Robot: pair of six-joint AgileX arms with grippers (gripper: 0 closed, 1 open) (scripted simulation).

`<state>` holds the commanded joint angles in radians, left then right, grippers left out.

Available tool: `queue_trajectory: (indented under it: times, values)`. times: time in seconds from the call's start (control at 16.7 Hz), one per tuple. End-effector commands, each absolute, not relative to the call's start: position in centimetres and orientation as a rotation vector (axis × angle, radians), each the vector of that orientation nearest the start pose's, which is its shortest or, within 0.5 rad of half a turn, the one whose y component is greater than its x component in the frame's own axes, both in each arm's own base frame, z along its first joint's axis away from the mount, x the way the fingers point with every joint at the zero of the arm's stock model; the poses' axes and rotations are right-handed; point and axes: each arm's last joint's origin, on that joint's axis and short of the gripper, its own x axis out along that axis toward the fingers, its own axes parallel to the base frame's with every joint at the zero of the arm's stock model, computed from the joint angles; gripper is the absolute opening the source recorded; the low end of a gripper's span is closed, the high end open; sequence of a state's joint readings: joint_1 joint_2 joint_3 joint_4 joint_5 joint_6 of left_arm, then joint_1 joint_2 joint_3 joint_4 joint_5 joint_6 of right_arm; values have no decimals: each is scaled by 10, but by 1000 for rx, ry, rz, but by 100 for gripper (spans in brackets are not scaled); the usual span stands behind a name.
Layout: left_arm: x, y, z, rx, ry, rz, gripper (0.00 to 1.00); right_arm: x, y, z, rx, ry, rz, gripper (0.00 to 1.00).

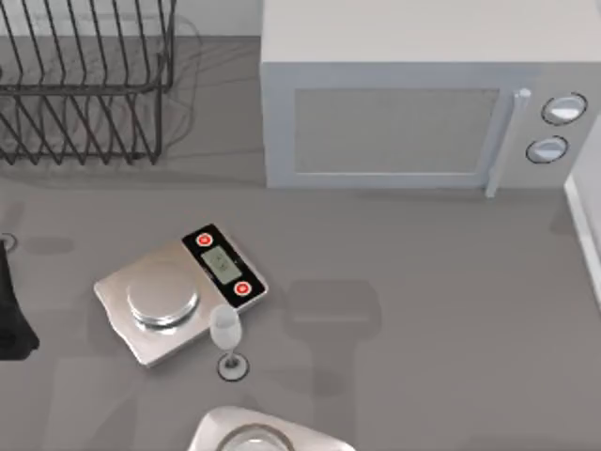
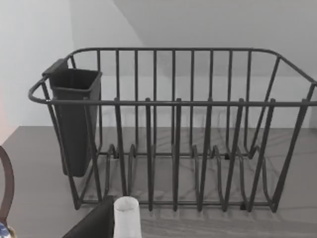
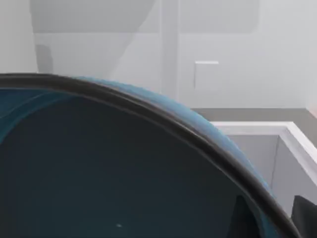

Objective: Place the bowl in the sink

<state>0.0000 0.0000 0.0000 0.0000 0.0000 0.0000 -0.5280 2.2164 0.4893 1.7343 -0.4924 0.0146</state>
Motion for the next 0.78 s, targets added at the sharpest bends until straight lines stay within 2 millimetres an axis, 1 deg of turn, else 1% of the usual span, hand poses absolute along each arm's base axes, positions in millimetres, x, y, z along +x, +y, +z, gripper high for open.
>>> queue_trajectory:
  times: [0.42, 0.48, 0.78]
  values:
    - [106, -1, 160, 0, 0, 0, 100, 267, -136, 59, 0, 0, -10, 98]
    - [106, -1, 160, 0, 0, 0, 100, 267, -136, 59, 0, 0, -10, 100]
    - [106, -1, 160, 0, 0, 0, 100, 267, -136, 59, 0, 0, -10, 100]
